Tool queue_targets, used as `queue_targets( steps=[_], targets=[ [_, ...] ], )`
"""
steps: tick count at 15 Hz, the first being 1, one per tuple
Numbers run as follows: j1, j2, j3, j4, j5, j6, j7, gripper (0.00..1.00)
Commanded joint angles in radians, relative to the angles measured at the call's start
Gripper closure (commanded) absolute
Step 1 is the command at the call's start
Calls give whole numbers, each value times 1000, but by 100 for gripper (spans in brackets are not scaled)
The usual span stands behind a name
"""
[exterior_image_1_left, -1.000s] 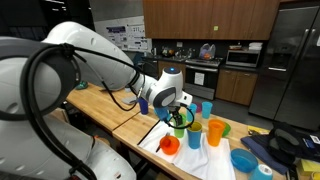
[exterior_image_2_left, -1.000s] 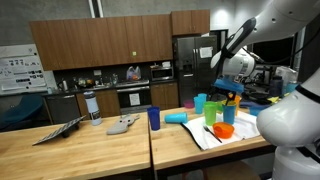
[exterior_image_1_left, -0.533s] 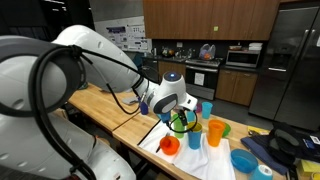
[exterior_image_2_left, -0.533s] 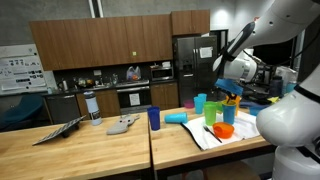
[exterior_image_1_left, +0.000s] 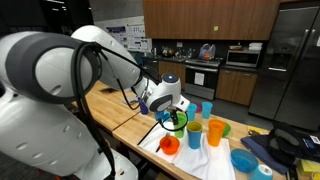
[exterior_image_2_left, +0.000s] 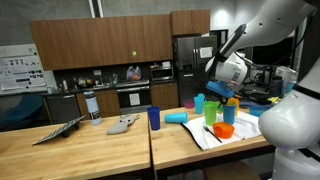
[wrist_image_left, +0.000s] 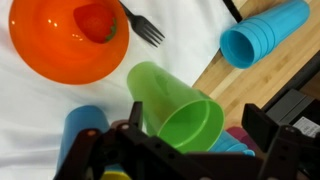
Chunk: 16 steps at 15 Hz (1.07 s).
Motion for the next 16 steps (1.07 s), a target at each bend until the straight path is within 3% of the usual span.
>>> queue_targets(
  steps=[1, 10, 16],
  targets=[
    [27, 49, -18, 46, 52, -48, -3, 0],
    [-26, 51, -12, 40, 38, -59, 41, 0],
    [-26, 58, -11, 47, 59, -37, 62, 0]
  ],
)
